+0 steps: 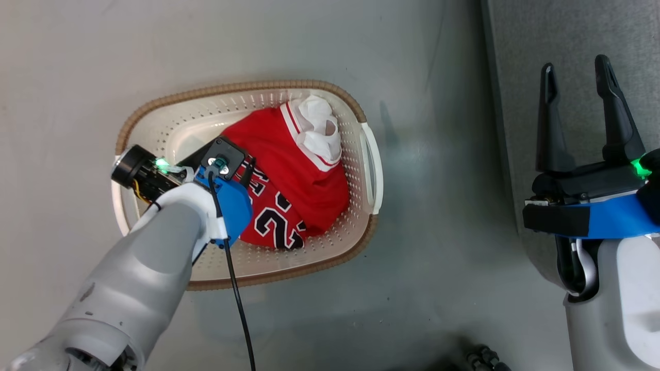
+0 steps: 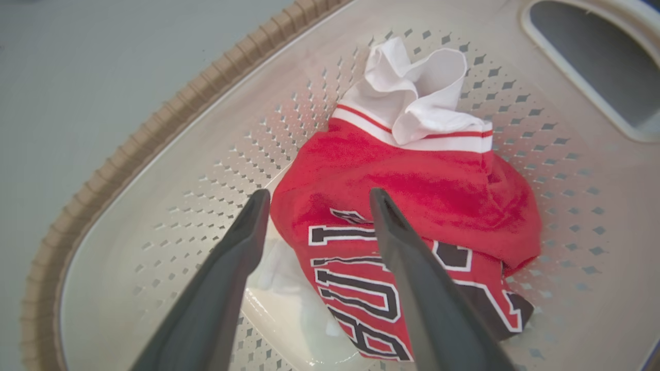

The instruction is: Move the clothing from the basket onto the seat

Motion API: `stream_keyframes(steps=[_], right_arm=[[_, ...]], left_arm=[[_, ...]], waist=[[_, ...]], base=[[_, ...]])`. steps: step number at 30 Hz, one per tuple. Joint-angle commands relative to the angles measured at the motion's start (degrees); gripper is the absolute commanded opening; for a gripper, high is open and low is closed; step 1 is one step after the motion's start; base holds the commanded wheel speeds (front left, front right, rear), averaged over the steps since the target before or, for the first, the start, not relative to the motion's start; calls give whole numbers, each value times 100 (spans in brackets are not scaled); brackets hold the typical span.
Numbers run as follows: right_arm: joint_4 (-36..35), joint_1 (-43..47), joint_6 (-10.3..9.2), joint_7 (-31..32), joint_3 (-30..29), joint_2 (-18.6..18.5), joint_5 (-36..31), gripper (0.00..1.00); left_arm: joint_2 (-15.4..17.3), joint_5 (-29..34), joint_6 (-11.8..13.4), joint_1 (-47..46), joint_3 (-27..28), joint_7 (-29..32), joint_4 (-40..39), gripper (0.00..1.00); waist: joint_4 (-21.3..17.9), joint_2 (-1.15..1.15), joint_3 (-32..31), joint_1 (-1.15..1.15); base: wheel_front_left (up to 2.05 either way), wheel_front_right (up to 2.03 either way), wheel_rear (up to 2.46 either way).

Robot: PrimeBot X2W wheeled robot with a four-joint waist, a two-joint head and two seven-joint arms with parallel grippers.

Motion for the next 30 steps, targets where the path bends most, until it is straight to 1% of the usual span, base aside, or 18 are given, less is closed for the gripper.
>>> stream_keyframes(steps=[1, 6, 17, 26, 27, 28, 29, 30], right_arm=[[-25, -103, 1, -20, 5, 3, -36, 100], [-85, -163, 1, -20, 17, 3, -36, 100], [-196, -248, 1, -20, 56, 4, 6, 100], [-268, -264, 1, -19, 37, 4, 7, 100], [-266, -272, 1, -19, 37, 4, 9, 100], [-265, -277, 1, -19, 34, 4, 11, 100], [-266, -278, 1, -18, 35, 4, 14, 100], [-263, -283, 1, -19, 36, 4, 15, 100]], left_arm=[[52, -2, -4, -112, -48, 54, 46, 100], [74, -117, -4, -382, -285, 203, 185, 100], [142, -468, -5, -729, -416, 494, 401, 100], [56, -585, -5, -924, -641, 597, 459, 100], [57, -611, -5, -952, -661, 598, 466, 89], [58, -645, -5, -986, -642, 568, 472, 35], [53, -667, -5, -990, -636, 555, 477, 0], [37, -684, -5, -976, -659, 559, 482, 0]], waist=[[-38, 0, 182, -1], [-84, 0, 482, -1], [-213, 0, 960, -1], [-256, 0, 1197, -1], [-258, 0, 1207, -1], [-258, 0, 1215, -1], [-261, 0, 1218, -1], [-265, 0, 1216, -1]], base=[[0, 0, 0], [0, 0, 0], [0, 0, 0], [0, 0, 0], [0, 0, 0], [0, 0, 0], [0, 0, 0], [0, 0, 0]])
